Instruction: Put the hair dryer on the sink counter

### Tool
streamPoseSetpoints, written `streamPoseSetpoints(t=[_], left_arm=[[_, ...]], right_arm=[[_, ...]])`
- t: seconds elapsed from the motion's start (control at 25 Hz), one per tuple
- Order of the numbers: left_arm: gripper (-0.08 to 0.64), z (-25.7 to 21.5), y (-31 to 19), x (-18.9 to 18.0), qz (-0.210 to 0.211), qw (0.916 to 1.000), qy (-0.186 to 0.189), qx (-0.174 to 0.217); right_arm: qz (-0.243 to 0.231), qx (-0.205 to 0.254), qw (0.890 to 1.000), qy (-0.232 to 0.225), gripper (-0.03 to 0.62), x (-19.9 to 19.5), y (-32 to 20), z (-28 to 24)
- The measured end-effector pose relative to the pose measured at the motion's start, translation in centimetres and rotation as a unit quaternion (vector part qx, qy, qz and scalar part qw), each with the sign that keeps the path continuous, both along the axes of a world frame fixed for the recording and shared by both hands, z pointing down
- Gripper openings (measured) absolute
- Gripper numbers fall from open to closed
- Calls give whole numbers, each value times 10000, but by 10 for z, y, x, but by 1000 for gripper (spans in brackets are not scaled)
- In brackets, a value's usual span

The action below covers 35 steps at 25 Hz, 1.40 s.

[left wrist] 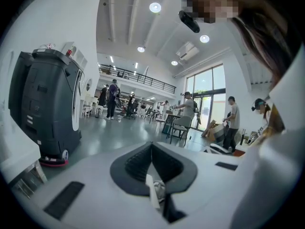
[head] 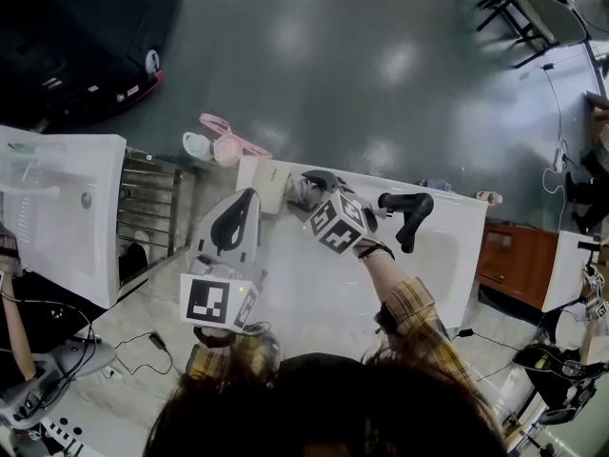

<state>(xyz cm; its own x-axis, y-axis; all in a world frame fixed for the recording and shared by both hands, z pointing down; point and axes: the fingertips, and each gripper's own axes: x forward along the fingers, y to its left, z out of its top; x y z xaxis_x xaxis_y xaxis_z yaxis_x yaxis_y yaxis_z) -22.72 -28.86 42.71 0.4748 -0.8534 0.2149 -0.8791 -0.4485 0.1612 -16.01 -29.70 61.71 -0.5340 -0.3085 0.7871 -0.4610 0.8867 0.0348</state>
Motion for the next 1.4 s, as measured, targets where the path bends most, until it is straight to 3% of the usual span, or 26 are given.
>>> streamPoseSetpoints(t=[0.32, 0.84, 1.4], left_arm=[[17, 1, 0, 5, 77, 10000, 17, -9], [17, -10, 4, 8, 87, 9999, 8, 112], [17, -32, 14, 17, 197, 9990, -2, 400]], right_arm=[[-193, 0, 9996, 196, 274, -3, 4, 10], [-63, -326, 9989, 323, 279, 0, 5, 12], [291, 64, 9996, 5, 284, 12, 9, -34]])
